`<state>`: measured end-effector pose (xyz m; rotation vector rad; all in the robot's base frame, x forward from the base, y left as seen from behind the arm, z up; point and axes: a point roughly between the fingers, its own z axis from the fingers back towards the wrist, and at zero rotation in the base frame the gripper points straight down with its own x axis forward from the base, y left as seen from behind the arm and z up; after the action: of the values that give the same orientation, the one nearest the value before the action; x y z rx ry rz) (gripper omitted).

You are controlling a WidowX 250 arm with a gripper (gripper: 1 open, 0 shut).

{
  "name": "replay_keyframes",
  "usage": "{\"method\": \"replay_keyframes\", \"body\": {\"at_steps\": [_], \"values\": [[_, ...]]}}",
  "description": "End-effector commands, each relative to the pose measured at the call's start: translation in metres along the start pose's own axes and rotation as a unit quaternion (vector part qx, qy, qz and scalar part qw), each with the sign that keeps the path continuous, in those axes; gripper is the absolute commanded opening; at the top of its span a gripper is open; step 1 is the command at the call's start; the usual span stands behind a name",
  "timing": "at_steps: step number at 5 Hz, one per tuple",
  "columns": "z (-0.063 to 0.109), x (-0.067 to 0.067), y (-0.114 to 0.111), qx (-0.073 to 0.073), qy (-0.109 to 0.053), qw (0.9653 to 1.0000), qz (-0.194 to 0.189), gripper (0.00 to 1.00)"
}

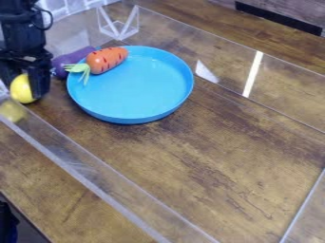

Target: Put the lemon on the blue tray

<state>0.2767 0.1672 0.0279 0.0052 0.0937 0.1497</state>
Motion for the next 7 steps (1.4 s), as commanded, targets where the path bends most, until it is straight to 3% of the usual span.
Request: {"method": "replay_keyframes", "body": {"at_steps": [1, 3, 4, 5, 7], "values": [[-0.006, -0.011, 0.016, 0.009, 0.006, 0.9987, 0.051, 0.0], [-0.008, 0.005, 0.011, 0.018, 0.02, 0.9968, 0.075, 0.0], [-0.008, 0.001, 0.011, 0.019, 0.026, 0.9941, 0.103, 0.0], [0.005, -0.004, 0.004, 0.021, 0.021, 0.9949, 0.097, 0.0], [0.046, -0.004, -0.002, 0.031, 0.001, 0.9986, 0.043, 0.0]]}}
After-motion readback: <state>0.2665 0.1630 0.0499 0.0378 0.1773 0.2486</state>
